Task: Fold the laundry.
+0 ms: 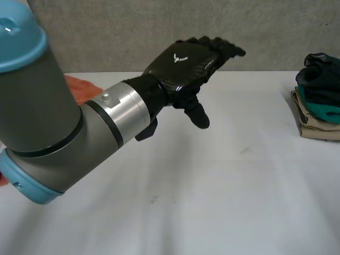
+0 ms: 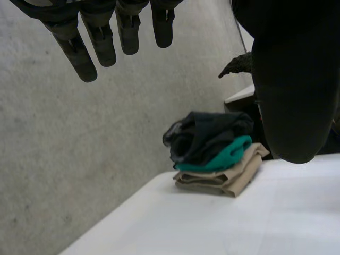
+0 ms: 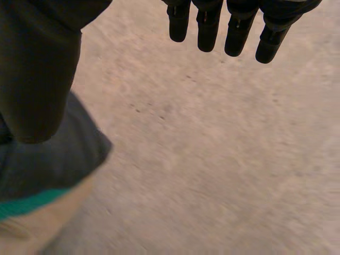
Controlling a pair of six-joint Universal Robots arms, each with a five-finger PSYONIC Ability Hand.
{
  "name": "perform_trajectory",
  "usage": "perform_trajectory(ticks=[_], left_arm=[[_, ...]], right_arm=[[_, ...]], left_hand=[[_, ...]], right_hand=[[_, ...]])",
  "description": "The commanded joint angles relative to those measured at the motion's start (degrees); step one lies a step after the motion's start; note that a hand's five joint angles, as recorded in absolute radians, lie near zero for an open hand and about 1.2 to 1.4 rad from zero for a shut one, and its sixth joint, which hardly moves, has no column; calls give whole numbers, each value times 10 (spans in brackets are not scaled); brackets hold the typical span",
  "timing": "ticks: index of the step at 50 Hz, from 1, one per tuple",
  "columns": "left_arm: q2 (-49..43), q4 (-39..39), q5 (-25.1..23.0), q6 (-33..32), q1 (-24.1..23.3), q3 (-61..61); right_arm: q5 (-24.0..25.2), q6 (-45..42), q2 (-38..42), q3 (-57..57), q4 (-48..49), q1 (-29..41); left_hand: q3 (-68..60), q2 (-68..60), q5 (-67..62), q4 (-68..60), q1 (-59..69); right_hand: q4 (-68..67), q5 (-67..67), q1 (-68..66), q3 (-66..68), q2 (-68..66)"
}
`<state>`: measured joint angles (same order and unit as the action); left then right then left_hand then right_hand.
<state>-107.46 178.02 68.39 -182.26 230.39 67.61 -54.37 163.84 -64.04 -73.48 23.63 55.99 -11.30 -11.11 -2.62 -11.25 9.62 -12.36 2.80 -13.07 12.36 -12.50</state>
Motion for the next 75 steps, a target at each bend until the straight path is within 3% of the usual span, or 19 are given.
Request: perform_trajectory(ticks=[1, 5, 8, 12, 13, 16, 17, 21, 24, 28, 32, 36, 43, 46, 48, 52, 61, 69, 75], left_arm=[[38, 15, 1, 2, -2, -9], [68, 21, 17, 3, 4, -27], [91, 21, 70, 1, 20, -37], [102, 17, 140, -16, 87, -35], [101, 17, 153, -33, 128, -28], [96, 19, 152, -68, 189, -9], [82, 21, 149, -95, 225, 5], [-8, 39, 144, -158, 293, 15], [-65, 53, 137, -190, 320, 10], [-177, 94, 92, -237, 377, -12], [-256, 131, 43, -253, 415, -34], [-324, 141, 32, -255, 432, -75], [-383, 148, 32, -259, 442, -113], [-403, 152, 32, -260, 443, -134], [-406, 161, 31, -258, 443, -143], [-417, 214, 53, -259, 441, -157], [-381, 238, 119, -257, 413, -119], [-176, 239, 133, -167, 281, -12], [-72, 227, 181, -57, 131, -6]], right_arm=[[-100, -55, -74, 10, -46, 18], [-94, -45, -129, -15, 0, 105], [-74, -39, -168, -68, 55, 163], [-29, -43, -214, -158, 120, 229], [-19, -46, -221, -176, 128, 243], [8, -55, -238, -250, 139, 294], [13, -58, -240, -266, 138, 306], [16, -91, -244, -338, 121, 360], [14, -128, -236, -369, 89, 398], [4, -158, -225, -389, 48, 412], [-6, -172, -211, -396, 20, 410], [-4, -171, -201, -404, 12, 410], [1, -166, -190, -412, 12, 409], [0, -168, -189, -412, 13, 409], [0, -171, -188, -412, 12, 409], [-2, -172, -178, -412, 13, 407], [-2, -165, -176, -414, 14, 394], [-14, -159, -180, -411, 19, 381], [-64, -142, -186, -405, 17, 378]], left_hand=[[-18, -20, -5, -18, 35], [-16, -18, -3, -17, 33], [-14, -16, -1, -15, 31], [-6, -8, 7, -6, 23], [-6, -8, 7, -6, 23], [-3, -5, 11, -3, 19], [-3, -5, 11, -3, 19], [-1, -3, 12, -1, 18], [1, -1, 14, 0, 16], [1, -1, 14, 0, 16], [-1, -3, 12, -1, 18], [-4, -6, 9, -5, 21], [-21, -23, -8, -22, 38], [-214, -216, -201, -214, 231], [-499, -501, -485, -499, 515], [-686, -688, -673, -687, 703], [-687, -689, -674, -687, 704], [-687, -689, -674, -687, 704], [-687, -689, -674, -687, 704]], right_hand=[[24, -28, 31, -24, 25], [24, -28, 31, -24, 25], [24, -28, 31, -24, 25], [24, -28, 31, -24, 25], [24, -28, 31, -24, 25], [24, -28, 31, -24, 25], [24, -28, 31, -24, 25], [24, -28, 31, -24, 25], [24, -28, 31, -24, 25], [24, -28, 31, -24, 25], [24, -28, 31, -24, 25], [24, -28, 31, -24, 25], [24, -28, 31, -24, 25], [24, -28, 31, -24, 25], [24, -28, 31, -24, 25], [24, -28, 31, -24, 25], [24, -28, 31, -24, 25], [24, -28, 31, -24, 25], [24, -28, 31, -24, 25]])
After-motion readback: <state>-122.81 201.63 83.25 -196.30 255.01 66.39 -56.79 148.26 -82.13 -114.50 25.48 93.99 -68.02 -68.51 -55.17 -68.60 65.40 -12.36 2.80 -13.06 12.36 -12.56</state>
